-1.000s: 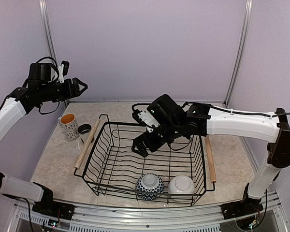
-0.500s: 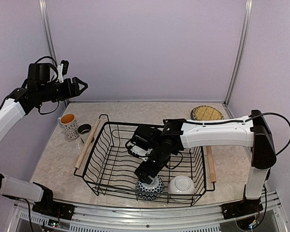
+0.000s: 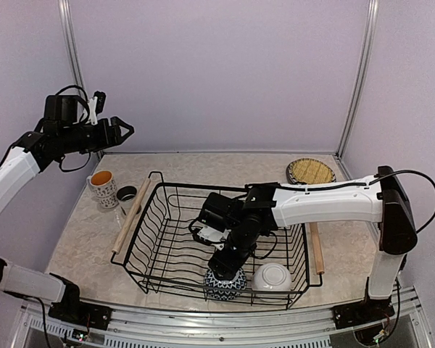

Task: Unload the mixed dishes from the dish rack
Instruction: Grab the bowl from the dish rack.

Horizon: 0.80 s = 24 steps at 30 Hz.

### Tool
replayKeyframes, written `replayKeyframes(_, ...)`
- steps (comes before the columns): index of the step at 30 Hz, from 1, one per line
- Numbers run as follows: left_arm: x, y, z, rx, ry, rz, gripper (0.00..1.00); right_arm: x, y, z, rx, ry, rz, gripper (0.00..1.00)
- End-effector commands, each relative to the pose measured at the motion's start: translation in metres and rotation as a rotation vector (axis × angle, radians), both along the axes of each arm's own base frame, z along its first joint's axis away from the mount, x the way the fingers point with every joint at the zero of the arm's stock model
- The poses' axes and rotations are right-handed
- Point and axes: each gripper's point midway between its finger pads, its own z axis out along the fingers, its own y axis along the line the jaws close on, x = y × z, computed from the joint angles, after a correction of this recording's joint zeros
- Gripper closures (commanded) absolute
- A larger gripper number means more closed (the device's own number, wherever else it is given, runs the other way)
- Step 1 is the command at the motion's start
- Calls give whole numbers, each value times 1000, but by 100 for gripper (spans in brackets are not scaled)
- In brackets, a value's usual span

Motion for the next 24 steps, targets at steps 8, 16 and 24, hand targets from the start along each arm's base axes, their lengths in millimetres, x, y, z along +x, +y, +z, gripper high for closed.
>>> replayKeyframes(8, 3, -6, -5, 12, 4, -21, 24, -13, -14, 8, -44, -3, 13, 26)
replayKeyframes(16, 3, -8, -7, 14, 8, -25, 24, -8, -5, 13, -28, -37, 15, 36)
replayKeyframes(24, 3, -9, -8, 25, 9, -27, 24, -10, -10, 8, -64, -40, 21, 55)
